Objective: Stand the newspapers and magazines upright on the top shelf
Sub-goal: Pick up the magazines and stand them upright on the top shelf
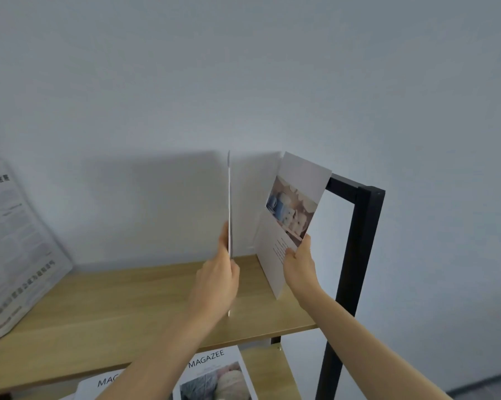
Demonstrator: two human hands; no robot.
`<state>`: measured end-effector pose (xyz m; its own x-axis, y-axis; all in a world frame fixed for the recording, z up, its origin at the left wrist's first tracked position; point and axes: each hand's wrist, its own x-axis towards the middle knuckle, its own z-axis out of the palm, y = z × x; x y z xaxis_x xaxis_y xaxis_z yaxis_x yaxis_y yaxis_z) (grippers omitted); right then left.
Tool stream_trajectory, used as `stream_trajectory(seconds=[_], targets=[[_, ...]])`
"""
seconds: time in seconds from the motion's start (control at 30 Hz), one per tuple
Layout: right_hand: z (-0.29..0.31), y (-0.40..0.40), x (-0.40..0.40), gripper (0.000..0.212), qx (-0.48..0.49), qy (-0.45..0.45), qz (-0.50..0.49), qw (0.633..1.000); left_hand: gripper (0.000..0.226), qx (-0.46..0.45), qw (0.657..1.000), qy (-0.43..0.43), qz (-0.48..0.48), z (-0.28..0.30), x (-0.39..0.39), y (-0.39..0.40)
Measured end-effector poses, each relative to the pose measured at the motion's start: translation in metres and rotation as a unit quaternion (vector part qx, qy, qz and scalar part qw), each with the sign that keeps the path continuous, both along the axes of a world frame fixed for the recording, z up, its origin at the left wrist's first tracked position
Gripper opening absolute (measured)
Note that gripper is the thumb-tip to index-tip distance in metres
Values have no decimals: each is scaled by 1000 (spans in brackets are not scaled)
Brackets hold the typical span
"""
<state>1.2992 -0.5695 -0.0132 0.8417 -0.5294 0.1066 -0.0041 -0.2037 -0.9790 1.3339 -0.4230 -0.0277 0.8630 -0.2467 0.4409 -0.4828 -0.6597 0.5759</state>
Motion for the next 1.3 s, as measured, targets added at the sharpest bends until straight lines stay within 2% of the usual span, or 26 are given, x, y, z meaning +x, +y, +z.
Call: stream_trajectory(seconds=[0.17,0.27,0.33,0.53,0.8,0.93,1.17,1.3], targets=[[6,-11,-1,34,-16,-4,2,1000,72,14,999,-13,-44,4,2,-10],[10,-18,-5,42,-11,-30,-15,999,79,33,995,-24,-94,3,11,-21],[13,-23,-8,46,-8,-53,-26,998,78,41,993,-19,-108,4,16,-33],[15,-35,-13,36,23,-97,-17,995,70,36,986,-36,-158,4,18,-73],[21,-33,-17,35,-11,-89,-14,996,78,63,969,-13,-240,-2,20,-85],[21,-30,-14,29,-36,-81,-31,996,87,60,970,-26,-236,-7,21,-83],[24,-32,-19,35,-67,-40,-28,997,89,32,972,-20,-230,-15,20,-99],[23,-26,-32,46,-103,17,6,994,81,-37,975,6,-217,-15,10,-104]])
